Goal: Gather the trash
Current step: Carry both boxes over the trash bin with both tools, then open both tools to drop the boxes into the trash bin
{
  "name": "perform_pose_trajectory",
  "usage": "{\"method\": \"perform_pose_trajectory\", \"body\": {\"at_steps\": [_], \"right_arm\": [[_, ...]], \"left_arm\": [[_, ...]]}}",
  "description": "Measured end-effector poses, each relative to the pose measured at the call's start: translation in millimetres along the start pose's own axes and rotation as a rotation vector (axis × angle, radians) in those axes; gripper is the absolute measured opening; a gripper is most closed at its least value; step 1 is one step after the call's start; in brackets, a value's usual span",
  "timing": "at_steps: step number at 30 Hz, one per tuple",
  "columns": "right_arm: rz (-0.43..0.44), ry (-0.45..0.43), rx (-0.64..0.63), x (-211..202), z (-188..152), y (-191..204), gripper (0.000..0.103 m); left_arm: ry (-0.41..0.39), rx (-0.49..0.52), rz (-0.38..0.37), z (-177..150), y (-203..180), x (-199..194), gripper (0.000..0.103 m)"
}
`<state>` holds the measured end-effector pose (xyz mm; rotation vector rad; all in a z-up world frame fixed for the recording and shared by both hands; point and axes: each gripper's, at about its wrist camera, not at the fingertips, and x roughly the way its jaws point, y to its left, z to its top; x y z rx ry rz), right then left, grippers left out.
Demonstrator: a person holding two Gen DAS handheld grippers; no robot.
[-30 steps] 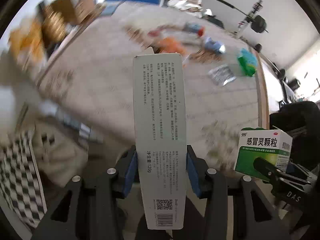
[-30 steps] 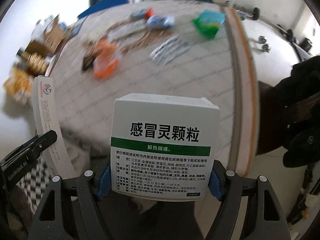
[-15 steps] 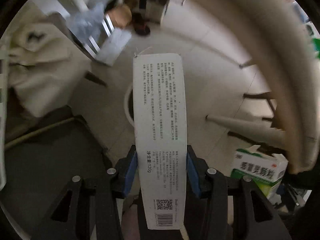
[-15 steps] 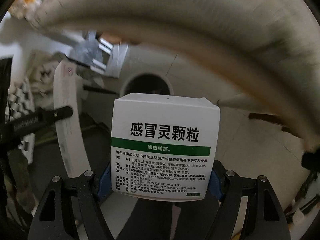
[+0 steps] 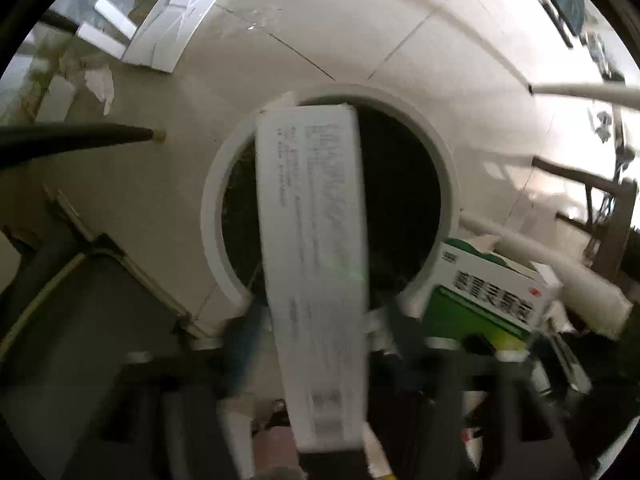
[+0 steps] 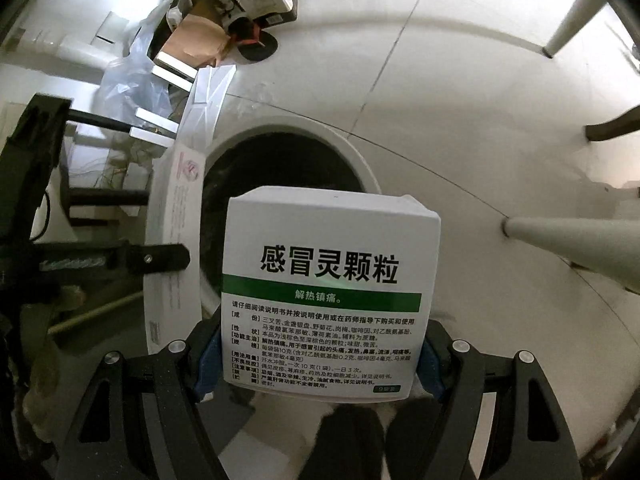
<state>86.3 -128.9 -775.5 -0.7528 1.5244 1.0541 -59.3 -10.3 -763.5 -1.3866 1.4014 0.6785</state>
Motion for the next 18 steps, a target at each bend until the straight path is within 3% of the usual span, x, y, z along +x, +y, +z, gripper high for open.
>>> {"method": "perform_pose_trajectory", "body": {"at_steps": [1,2,3,4,13,18], "right_arm": [[0.014,-0.004,-0.008,7,5,-2,0.083],[0.009,-0.009,-0.019,11,9,-1,0.086],[0.000,-0.016,-0.032,16,13,1,0.101],[0.010,-0.030,-0.044,18,15,2,0.103],[-0.102,-0.026,-0.102,12,12,21,0.103],[-0.156,-0.022,-0.118,14,4,18,0.103]], "left_arm": [[-0.014,-0.017,-0.016,-2,8,-3,0.099],[-0.021,-0.031,-0.023,-3,13,-6,0.099],[-0.030,-0.047,-0.020,-4,20,-6,0.099],[-0.039,-0.061,-0.014,-4,27,-8,0.099],[-0.078,-0.088,0.087,-41,43,-16,0.099],[-0.084,-0.074,0.133,-34,36,1,0.099]]}}
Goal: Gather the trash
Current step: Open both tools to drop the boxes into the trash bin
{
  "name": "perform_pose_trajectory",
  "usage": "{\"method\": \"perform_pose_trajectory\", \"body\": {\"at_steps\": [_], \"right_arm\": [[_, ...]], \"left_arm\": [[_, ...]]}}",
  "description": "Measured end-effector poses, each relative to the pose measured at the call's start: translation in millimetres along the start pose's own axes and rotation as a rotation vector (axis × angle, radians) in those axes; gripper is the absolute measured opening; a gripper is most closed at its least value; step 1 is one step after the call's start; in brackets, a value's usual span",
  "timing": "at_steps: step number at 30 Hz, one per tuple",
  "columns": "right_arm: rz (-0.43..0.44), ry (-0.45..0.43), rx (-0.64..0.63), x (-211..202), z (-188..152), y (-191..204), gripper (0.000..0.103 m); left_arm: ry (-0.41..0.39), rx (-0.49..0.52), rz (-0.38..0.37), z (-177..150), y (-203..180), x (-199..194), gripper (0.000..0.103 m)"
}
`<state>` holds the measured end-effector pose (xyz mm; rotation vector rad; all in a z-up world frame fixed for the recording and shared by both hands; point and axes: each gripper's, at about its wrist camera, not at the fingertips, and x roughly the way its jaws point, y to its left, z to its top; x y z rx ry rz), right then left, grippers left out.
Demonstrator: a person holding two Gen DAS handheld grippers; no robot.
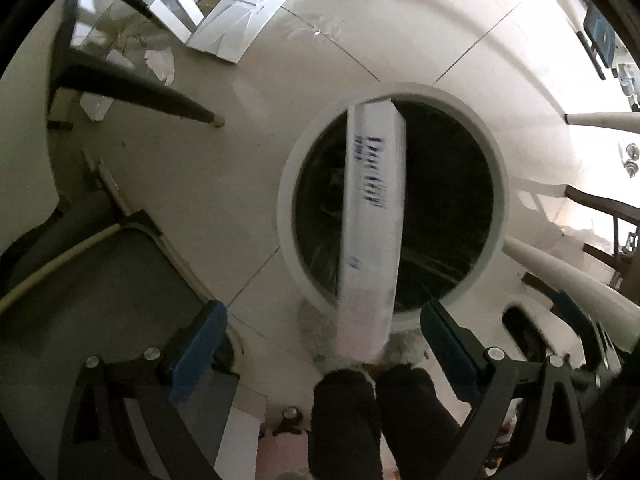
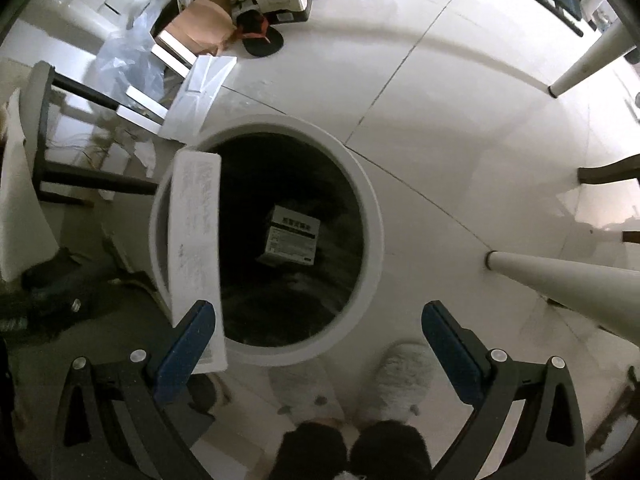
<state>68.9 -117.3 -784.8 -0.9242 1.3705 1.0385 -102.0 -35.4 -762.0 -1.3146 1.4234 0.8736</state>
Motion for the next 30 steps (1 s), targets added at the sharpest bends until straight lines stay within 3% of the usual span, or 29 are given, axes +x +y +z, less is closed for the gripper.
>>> {"method": "perform_pose_trajectory", "body": {"at_steps": [2,5,13,21,26,30], "right_arm": [[-0.026,0.014,-0.002,6,-3,-3,0.103],[-0.057,0.012,-0.002,4,-9,-9,0.103],[-0.103,-0.010,-0.032,-59,-22,-4,0.103],[-0.100,-0.032,-0.039,-179,-46,19,0.103],[-0.062,-0.047,-0.039,-272,-61,42,0.103],[-0.002,-0.086,-0.005,-355,-61,50,0.103]], "left_arm": [[-0.006,0.021,0.044,5,-9,8,0.099],[-0.021,0.035,0.048,2,-14,6,0.099],[-0.068,0.038,0.079,-56,-20,-50,0.099],[-0.143,0.028,0.117,-122,-14,-163,0.099],[-0.201,-0.010,0.125,-169,5,-258,0.099],[-0.289,-0.024,0.155,-187,5,-335,0.099]]}}
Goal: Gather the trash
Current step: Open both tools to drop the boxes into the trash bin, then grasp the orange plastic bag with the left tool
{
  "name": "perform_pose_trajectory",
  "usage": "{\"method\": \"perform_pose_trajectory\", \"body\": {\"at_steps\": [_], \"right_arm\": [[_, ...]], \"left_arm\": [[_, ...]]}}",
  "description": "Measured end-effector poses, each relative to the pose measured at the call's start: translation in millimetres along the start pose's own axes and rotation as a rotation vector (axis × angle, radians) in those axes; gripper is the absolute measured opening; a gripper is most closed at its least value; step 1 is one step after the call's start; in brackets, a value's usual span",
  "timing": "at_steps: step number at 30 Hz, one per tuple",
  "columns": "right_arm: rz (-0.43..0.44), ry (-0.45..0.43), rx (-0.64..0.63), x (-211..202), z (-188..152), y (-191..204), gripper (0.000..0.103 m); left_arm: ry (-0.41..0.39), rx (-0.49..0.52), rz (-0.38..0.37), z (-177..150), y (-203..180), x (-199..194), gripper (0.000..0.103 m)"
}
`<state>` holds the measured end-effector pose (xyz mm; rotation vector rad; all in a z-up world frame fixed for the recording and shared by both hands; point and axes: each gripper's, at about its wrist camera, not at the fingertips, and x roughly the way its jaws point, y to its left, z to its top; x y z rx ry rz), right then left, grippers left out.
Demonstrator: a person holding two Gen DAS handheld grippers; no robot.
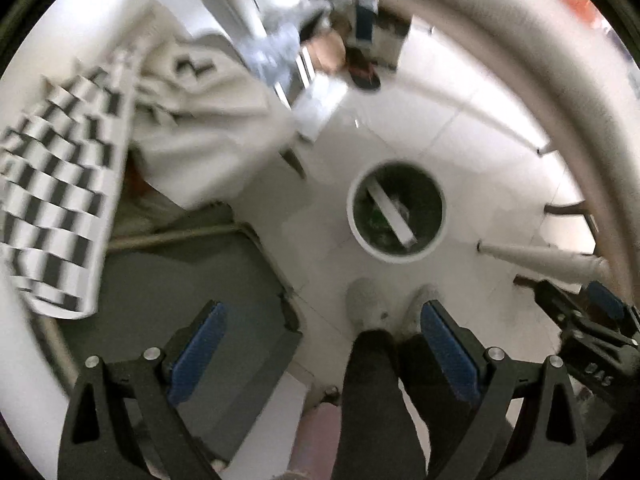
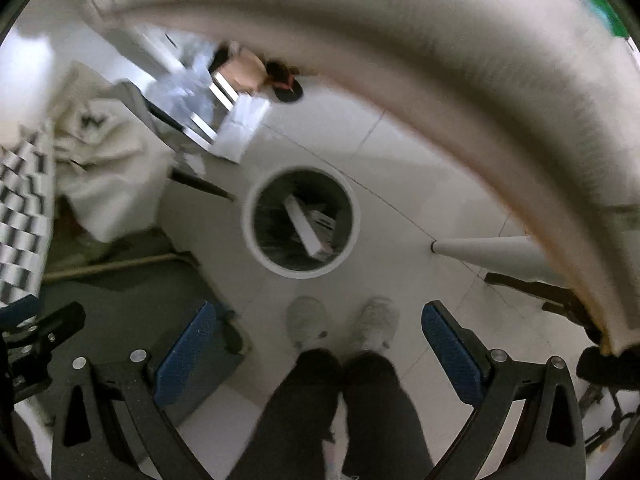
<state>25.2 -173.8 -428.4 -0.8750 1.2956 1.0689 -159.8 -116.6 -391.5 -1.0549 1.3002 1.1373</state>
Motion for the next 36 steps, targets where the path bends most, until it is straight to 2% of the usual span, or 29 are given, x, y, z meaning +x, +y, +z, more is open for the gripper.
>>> {"method": "perform_pose_trajectory", "body": {"at_steps": [3,7,11,16,19,23,27,34,35,36], "right_arm": [[0.035,-0.050,0.067,-58,21,-10,0.103],[0.041,-0.140,0.188,-121,60,-49,0.103],[0.001,-0.231,0.336,-169,102,-116,0.103],[-0.054,-0.292,0.520,-200,150,-215,0.103],[-0.080,-0.299,0.617,-205,187,-273,0.103],[-0.089,-0.280,0.707,-194,230,-343,0.103],[-0.083,-0.255,0.769,-176,278,-399,0.103],[-0.108,-0.192,0.795,-122,351,-448,0.103],[-0.109,-0.177,0.792,-113,359,-455,0.103],[-0.112,-0.160,0.789,-105,368,-459,0.103]], "left_arm": [[-0.081,0.000,0.004,19,-4,-43,0.099],[-0.197,0.016,-0.029,62,-31,-99,0.099],[-0.277,0.065,-0.050,105,-73,-137,0.099],[-0.311,0.116,-0.082,159,-134,-161,0.099],[-0.289,0.122,-0.100,202,-179,-164,0.099],[-0.204,0.101,-0.123,254,-228,-146,0.099],[-0.134,0.082,-0.098,299,-263,-118,0.098],[-0.024,0.056,-0.075,344,-284,-65,0.097],[-0.016,0.055,-0.079,346,-286,-61,0.095],[-0.010,0.053,-0.082,348,-287,-57,0.087]]}}
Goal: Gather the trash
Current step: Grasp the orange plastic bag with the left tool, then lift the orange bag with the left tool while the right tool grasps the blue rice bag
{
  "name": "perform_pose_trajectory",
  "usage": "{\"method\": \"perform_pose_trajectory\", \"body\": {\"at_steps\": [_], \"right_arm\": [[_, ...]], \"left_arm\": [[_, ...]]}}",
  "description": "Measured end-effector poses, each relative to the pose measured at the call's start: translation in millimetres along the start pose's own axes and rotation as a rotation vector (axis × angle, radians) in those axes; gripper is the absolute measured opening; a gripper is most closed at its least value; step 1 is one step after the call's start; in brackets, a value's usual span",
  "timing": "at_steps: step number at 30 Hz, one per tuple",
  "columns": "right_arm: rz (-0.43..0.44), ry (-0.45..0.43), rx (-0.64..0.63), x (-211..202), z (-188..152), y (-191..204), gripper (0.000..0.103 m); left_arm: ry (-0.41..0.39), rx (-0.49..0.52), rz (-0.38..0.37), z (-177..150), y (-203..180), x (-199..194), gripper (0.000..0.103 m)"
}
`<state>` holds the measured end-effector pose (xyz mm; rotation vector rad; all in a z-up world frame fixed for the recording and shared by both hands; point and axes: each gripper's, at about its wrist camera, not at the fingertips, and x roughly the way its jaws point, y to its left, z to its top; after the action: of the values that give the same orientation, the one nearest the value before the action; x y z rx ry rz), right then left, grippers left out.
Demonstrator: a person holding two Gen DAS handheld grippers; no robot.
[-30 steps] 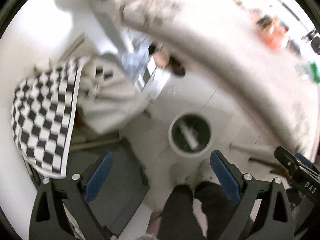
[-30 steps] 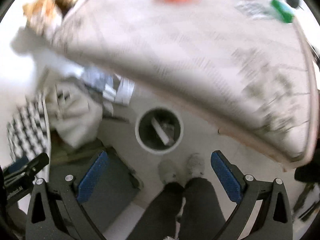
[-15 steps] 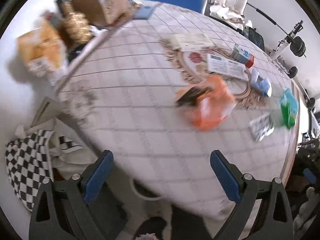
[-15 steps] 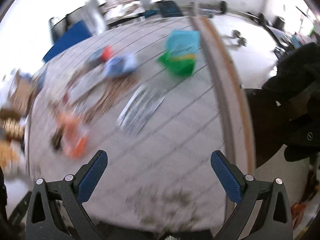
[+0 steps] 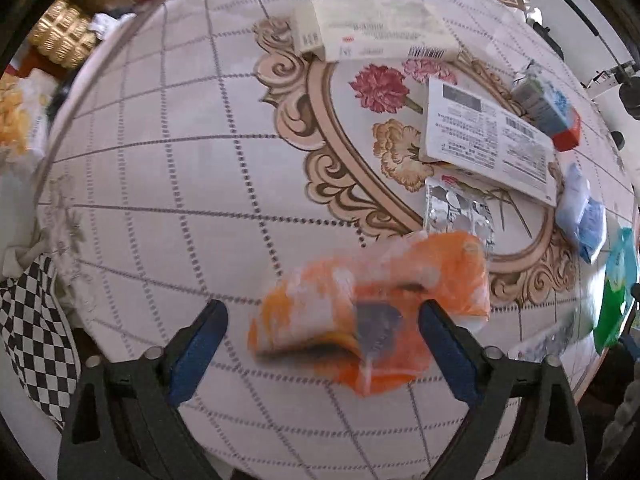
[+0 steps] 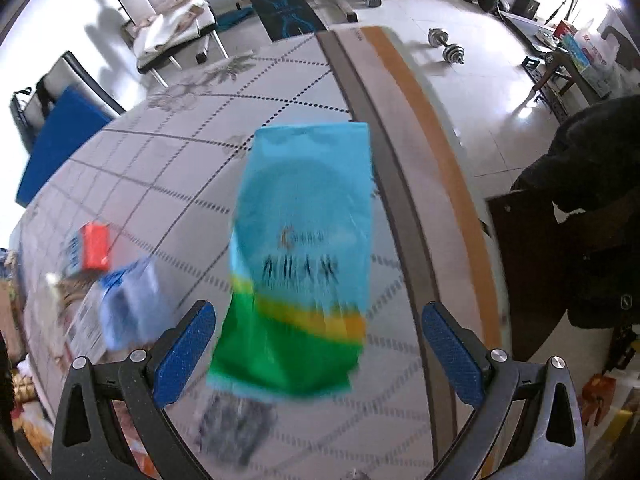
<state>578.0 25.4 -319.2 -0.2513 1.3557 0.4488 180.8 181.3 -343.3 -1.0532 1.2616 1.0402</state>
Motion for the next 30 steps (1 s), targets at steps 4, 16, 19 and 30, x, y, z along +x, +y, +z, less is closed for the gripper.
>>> {"method": "perform_pose_trajectory", "body": {"at_steps": [4,16,19,30], "right_arm": [[-0.013,0.044,-0.022,31,14,13,0.103],[-0.022,0.034,-0.075,32,2,28,0.074],[-0.002,0.024,-0.090,20,-9,23,0.074],[0.099,-0.042,-0.237,-46,-66,32,0.073]], "left_arm": [[0.003,0.001,-0.008,4,-6,8,0.067],[-0.106,0.117,0.024,-3,-26,-29,0.032],[-0.142,0.135,0.036,-10,-25,-44,0.032],[-0.288,0.179,0.036,-40,-20,-105,0.032]]}}
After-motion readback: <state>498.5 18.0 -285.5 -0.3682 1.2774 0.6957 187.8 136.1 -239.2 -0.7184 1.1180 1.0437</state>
